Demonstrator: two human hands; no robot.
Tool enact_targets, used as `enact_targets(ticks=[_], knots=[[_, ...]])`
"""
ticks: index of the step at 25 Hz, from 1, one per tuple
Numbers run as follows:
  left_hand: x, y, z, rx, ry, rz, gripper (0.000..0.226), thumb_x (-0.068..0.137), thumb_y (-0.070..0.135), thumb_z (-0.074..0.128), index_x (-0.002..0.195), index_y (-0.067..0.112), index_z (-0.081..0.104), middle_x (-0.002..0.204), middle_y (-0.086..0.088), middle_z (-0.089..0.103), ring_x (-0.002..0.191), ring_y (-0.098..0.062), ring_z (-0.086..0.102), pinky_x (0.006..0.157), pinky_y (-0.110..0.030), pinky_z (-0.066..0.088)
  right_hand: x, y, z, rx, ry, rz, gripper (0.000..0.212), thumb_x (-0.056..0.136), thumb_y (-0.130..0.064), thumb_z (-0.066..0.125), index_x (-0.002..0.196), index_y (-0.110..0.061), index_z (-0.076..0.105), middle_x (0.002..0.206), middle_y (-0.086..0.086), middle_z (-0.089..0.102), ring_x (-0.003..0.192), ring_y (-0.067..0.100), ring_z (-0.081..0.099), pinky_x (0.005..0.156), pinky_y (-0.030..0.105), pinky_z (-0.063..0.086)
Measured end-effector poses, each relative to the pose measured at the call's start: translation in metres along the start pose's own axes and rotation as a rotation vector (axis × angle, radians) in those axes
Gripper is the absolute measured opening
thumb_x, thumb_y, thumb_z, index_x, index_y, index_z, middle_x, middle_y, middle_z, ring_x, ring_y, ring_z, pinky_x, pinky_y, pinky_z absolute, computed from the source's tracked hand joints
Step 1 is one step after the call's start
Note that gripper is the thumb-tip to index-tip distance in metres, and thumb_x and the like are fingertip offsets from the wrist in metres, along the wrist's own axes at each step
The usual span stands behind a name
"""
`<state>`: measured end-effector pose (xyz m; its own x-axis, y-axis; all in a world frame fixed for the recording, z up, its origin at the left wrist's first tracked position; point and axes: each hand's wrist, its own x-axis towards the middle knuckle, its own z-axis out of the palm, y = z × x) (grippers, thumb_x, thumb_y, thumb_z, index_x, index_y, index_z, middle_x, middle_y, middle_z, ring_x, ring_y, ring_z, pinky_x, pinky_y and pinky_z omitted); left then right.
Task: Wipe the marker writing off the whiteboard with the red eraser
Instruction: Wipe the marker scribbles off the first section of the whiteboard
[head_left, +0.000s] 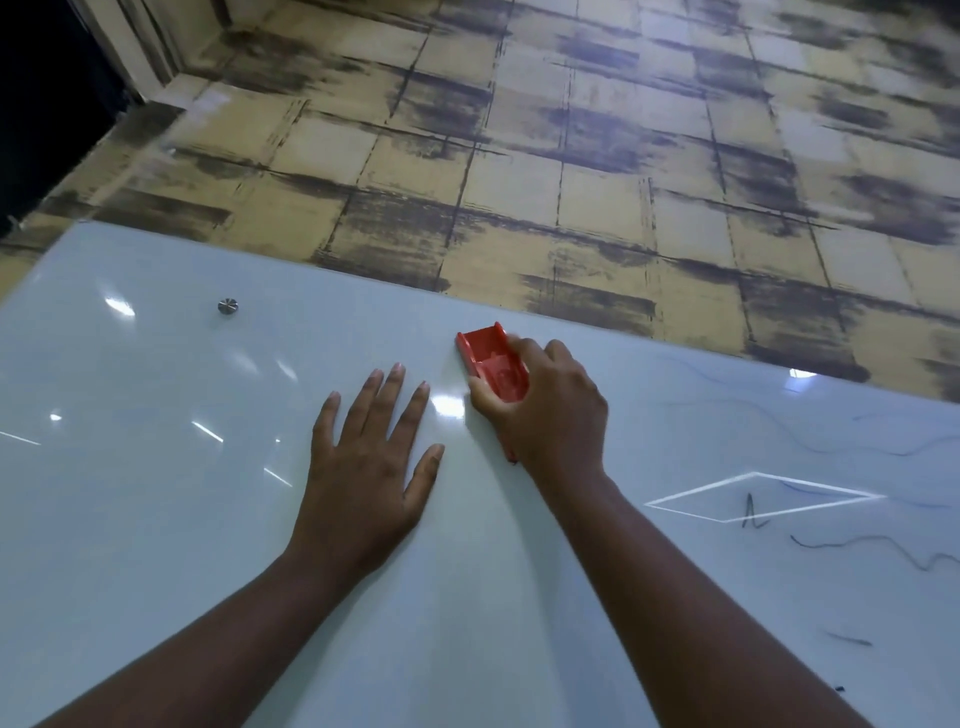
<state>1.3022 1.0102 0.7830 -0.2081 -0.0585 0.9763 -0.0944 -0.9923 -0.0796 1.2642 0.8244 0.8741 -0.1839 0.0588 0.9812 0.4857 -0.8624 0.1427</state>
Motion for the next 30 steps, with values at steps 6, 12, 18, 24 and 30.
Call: enact_targets(ticks=[6,12,18,24,30], knots=[[-0.002,0.015,-0.011,-0.011,-0.047,-0.019,0.081,0.108,0.067,0.015,0.157,0.012,0.051,0.167,-0.011,0.042,0.154,-0.033,0.041,0.119,-0.065,0.031,0.004,0.115,-0.059,-0.053,0.113,0.274,0.06,0.084,-0.062,0.072,0.133,-0.028,0.064,0.106,0.004,0.066,0.092,0.028,0.066,0.077,0.041,0.055],[0.006,0.087,-0.018,-0.1,-0.079,0.069,0.077,0.108,0.066,0.019,0.153,0.016,0.056,0.165,-0.004,0.046,0.153,-0.025,0.043,0.118,-0.06,0.033,-0.016,0.195,-0.116,-0.134,0.177,0.51,0.062,0.087,-0.057,0.072,0.135,-0.019,0.065,0.111,0.016,0.069,0.096,0.037,0.066,0.076,0.037,0.046],[-0.002,0.147,0.0,-0.12,-0.114,0.132,0.071,0.106,0.061,0.031,0.154,0.015,0.055,0.167,-0.006,0.043,0.156,-0.024,0.039,0.118,-0.061,0.038,-0.022,0.175,-0.11,-0.11,0.069,0.456,0.062,0.091,-0.057,0.068,0.14,-0.021,0.06,0.109,0.011,0.064,0.099,0.032,0.065,0.08,0.037,0.048],[-0.029,0.177,0.019,-0.074,-0.093,0.136,0.066,0.111,0.049,0.028,0.165,0.013,0.036,0.176,-0.01,0.022,0.163,-0.026,0.019,0.127,-0.065,0.018,-0.069,0.129,-0.101,-0.134,-0.199,0.009,0.071,0.093,-0.063,0.063,0.154,-0.033,0.044,0.106,-0.004,0.056,0.091,0.011,0.053,0.075,0.028,0.05],[-0.033,0.176,0.017,-0.069,-0.087,0.138,0.063,0.111,0.042,0.028,0.166,0.012,0.033,0.176,-0.01,0.019,0.164,-0.026,0.018,0.128,-0.063,0.018,-0.068,0.172,-0.127,-0.182,-0.216,0.023,0.069,0.091,-0.064,0.063,0.152,-0.038,0.045,0.103,-0.002,0.055,0.091,0.017,0.056,0.072,0.035,0.054]])
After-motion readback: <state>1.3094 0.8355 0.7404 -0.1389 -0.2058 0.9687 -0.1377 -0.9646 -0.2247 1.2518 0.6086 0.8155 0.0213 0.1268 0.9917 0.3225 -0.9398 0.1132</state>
